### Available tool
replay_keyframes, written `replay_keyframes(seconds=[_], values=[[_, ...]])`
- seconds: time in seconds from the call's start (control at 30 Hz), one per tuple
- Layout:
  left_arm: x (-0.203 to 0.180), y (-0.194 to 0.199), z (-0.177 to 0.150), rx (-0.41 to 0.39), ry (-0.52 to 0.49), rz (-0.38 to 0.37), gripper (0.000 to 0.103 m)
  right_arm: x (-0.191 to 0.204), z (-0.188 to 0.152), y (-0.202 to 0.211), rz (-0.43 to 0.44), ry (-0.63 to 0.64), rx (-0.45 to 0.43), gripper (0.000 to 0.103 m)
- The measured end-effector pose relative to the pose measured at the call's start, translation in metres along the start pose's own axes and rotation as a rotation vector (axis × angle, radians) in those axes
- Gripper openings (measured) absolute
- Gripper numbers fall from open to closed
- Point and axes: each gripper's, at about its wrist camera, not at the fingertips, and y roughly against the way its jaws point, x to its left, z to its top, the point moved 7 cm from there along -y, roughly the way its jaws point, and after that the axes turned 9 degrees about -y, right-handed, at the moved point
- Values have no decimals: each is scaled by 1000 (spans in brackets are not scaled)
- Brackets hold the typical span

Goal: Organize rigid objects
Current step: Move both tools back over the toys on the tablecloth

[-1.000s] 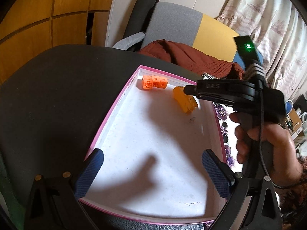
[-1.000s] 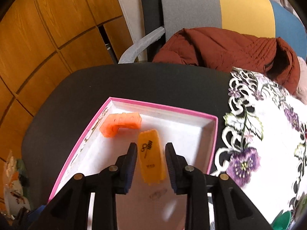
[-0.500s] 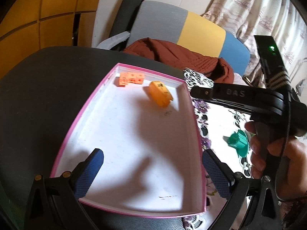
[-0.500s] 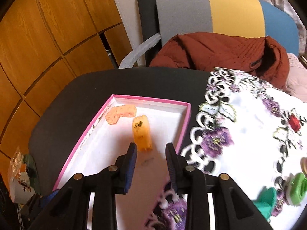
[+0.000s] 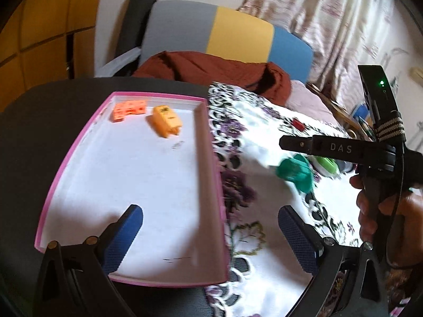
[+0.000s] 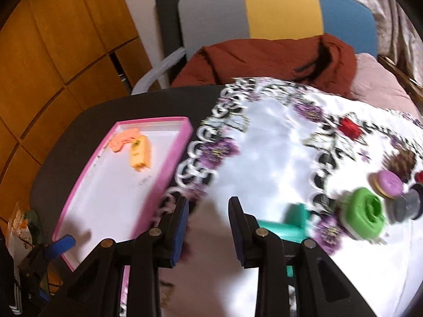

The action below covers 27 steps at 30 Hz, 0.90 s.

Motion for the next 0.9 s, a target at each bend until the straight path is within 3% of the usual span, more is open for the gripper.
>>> replay_keyframes(seconds=[0.3,0.43,0.53,0.77,0.9], values=[[-56,-7,3,22,-110,-104,103,-72,-5,37,-116,-33,-46,32],[-79,-11,0,44,-155,-140,103,-114,9,51,-184,-49,-93,42],[-91,-13,-3,57,-178,-152,103,-138,18,49,-173,-80,-76,48],[-105,-15,-8,76,-209,-159,103,-159,13,31,-124,-96,-32,49],[-108,-17,-9,87,-211,-156,103,-153,12,19,-79,-64,-23,67]])
